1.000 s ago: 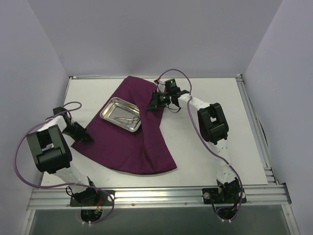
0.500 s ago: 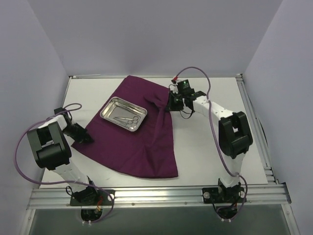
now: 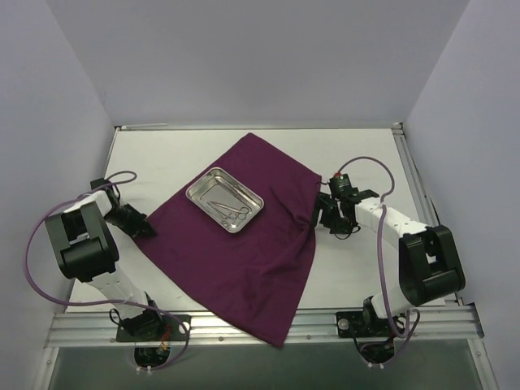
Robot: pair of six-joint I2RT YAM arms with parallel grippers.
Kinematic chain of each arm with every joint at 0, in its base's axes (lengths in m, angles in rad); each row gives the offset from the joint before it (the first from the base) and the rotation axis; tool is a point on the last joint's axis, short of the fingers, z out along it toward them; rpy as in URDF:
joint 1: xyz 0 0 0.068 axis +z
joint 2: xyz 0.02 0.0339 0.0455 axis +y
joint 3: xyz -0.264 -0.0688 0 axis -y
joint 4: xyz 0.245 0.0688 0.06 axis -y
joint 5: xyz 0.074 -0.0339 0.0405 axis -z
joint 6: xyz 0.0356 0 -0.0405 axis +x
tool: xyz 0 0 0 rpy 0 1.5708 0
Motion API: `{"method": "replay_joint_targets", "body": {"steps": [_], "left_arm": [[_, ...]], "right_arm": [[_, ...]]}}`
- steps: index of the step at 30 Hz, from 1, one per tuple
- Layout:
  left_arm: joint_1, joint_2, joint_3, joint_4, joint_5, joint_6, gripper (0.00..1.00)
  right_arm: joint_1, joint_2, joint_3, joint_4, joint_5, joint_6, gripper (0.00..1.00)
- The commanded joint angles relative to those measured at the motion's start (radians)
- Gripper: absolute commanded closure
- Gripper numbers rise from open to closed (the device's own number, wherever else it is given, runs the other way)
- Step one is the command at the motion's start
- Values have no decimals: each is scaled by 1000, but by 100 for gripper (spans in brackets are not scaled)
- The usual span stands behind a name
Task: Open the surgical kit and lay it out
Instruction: Open the surgical kit at the center of the board.
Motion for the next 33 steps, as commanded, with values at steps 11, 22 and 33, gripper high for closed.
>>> {"method": "replay_joint_targets", "body": {"steps": [11,22,33], "left_arm": [[4,-101,45,-43,-11,83,98],[-48,-122,31,19,85,41,98],[-109,-47,49,77,104,-25,98]], "right_arm": [[-57,325,613,-16,-186,-293,37],[17,643,922,-84,-261,-270,46],[37,780,1028,10,-218,-189,96]]}}
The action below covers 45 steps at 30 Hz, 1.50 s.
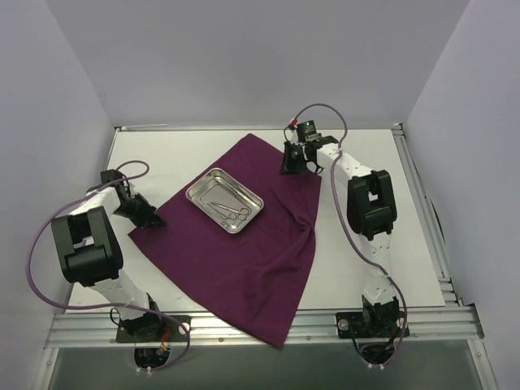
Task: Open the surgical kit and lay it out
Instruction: Open the surgical kit at the center of the board.
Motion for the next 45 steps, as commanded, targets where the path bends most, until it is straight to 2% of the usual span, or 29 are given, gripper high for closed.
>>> {"method": "replay_joint_targets", "body": {"steps": [1,6,14,19,22,29,32,37,42,44,45], "left_arm": [[-5,27,27,53,30,-30,98],[-8,72,14,56,15,-62,98],[-7,139,29,79,-1,-100,98],[7,184,53,81,-8,-133,98],[22,211,73,85,-18,-140,98],[55,259,135,61,-24,-130,98],[58,221,139,27,-57,-102,98],[65,66,24,25,-56,-97,98],[62,-80,-6,28,-9,-102,98],[52,-121,4,28,4,-104,93],[47,-159,13,19,5,-105,86]], "right_arm": [[5,64,88,33,0,32,98],[26,203,205,-6,6,39,100],[43,341,323,-12,4,82,100],[52,502,571,-93,-17,62,100],[49,590,692,-101,-38,103,100],[57,735,814,-38,-94,195,100],[54,771,856,9,-124,253,100],[41,774,868,225,-184,388,100],[9,740,919,428,-233,552,100],[-5,663,890,442,-238,531,100],[-8,632,873,448,-242,513,100]]}}
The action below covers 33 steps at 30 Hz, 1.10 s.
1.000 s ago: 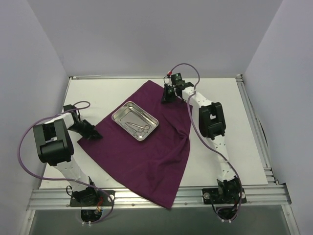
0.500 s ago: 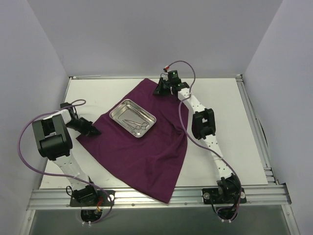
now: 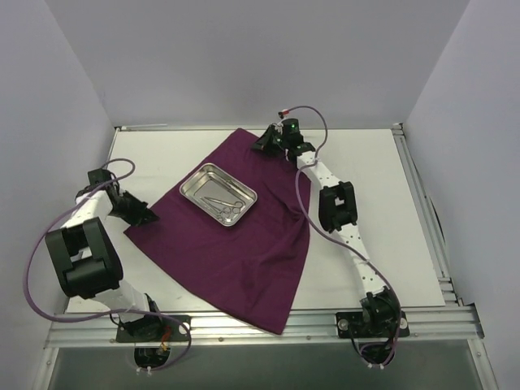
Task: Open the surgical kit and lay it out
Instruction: Open the surgical kit at the center of the board.
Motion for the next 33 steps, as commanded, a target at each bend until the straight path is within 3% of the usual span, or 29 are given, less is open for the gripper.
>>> {"method": "replay_joint_targets", "body": {"steps": [1,6,11,14,22,33], "left_arm": [[-15,-124,36,10,15,11,84],[-40,-172,48,-9,21,-22,81],[-49,-164,-7,25,35,-60,95],[-52,-117,-15,34,56,-65,98],[-98,20,39,22,39,-48,98],[-175,162,100,5,-49,-23,98]], "right_arm": [[-24,-138,-53,95,-43,6,100],[-41,-378,-184,-148,-51,-172,100],[-26,-677,-481,-308,61,-325,100],[18,-786,-658,-385,82,-399,100],[103,-962,-995,-398,176,-445,100],[150,-953,-1064,-525,435,-496,100]]}}
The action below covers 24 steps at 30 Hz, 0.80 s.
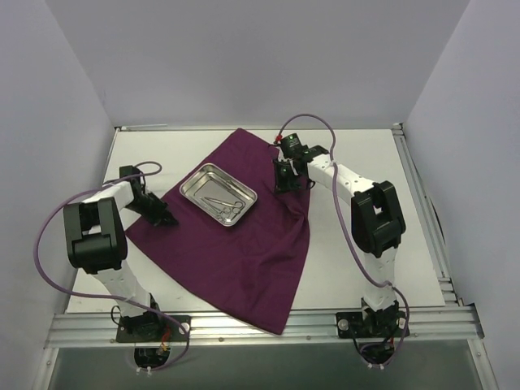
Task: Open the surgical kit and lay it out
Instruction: Open the surgical kit at the center of the board.
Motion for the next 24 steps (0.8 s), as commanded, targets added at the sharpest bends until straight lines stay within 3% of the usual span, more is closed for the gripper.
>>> {"method": "replay_joint_targets", "body": {"steps": [1,18,24], "left_arm": [[-7,29,31,15,-51,5,98],[-9,155,63,52,-70,-58,98],[-9,167,43,83,-51,-103,98]], "right_arm": [[9,3,9,-72,124,-44,100],[25,256,67,14,104,-44,100],[23,414,222,16,116,-59,100]]}}
